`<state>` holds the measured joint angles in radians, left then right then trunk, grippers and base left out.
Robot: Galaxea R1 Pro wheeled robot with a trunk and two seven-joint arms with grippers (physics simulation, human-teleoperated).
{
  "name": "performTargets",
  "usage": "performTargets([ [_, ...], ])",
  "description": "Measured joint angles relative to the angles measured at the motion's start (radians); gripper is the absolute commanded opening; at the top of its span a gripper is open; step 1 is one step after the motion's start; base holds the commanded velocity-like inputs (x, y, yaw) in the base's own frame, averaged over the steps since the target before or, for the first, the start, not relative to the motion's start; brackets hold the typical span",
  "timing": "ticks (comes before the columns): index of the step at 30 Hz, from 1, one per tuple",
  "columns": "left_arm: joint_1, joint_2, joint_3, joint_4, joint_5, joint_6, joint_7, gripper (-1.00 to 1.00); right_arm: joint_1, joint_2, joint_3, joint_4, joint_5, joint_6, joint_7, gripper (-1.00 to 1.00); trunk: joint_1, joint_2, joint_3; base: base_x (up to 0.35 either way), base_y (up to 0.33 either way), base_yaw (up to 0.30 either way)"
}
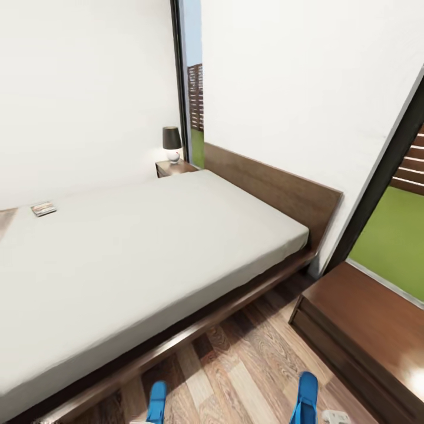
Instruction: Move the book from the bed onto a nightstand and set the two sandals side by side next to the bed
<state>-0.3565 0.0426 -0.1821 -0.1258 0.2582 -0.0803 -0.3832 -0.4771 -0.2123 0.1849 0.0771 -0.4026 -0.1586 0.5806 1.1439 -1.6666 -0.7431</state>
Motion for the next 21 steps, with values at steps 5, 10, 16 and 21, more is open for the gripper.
performTargets([
  [5,0.0,0.0,0.0,0.0,0.0,0.0,0.0,-1.0,0.0,0.0,0.0,0.0,0.0,0.0,0.0,-1.0,0.0,0.0,0.0,0.0,0.0,0.29],
  [10,0.0,0.0,0.0,0.0,0.0,0.0,0.0,-1.0,0.0,0.0,0.0,0.0,0.0,0.0,0.0,-1.0,0.0,0.0,0.0,0.0,0.0,0.292],
  [16,0.0,0.0,0.0,0.0,0.0,0.0,0.0,-1.0,0.0,0.0,0.0,0.0,0.0,0.0,0.0,-1.0,0.0,0.0,0.0,0.0,0.0,0.292],
  [21,0.0,0.0,-0.001,0.0,0.0,0.0,0.0,-1.0,0.0,0.0,0.0,0.0,0.0,0.0,0.0,-1.0,0.0,0.0,0.0,0.0,0.0,0.292],
])
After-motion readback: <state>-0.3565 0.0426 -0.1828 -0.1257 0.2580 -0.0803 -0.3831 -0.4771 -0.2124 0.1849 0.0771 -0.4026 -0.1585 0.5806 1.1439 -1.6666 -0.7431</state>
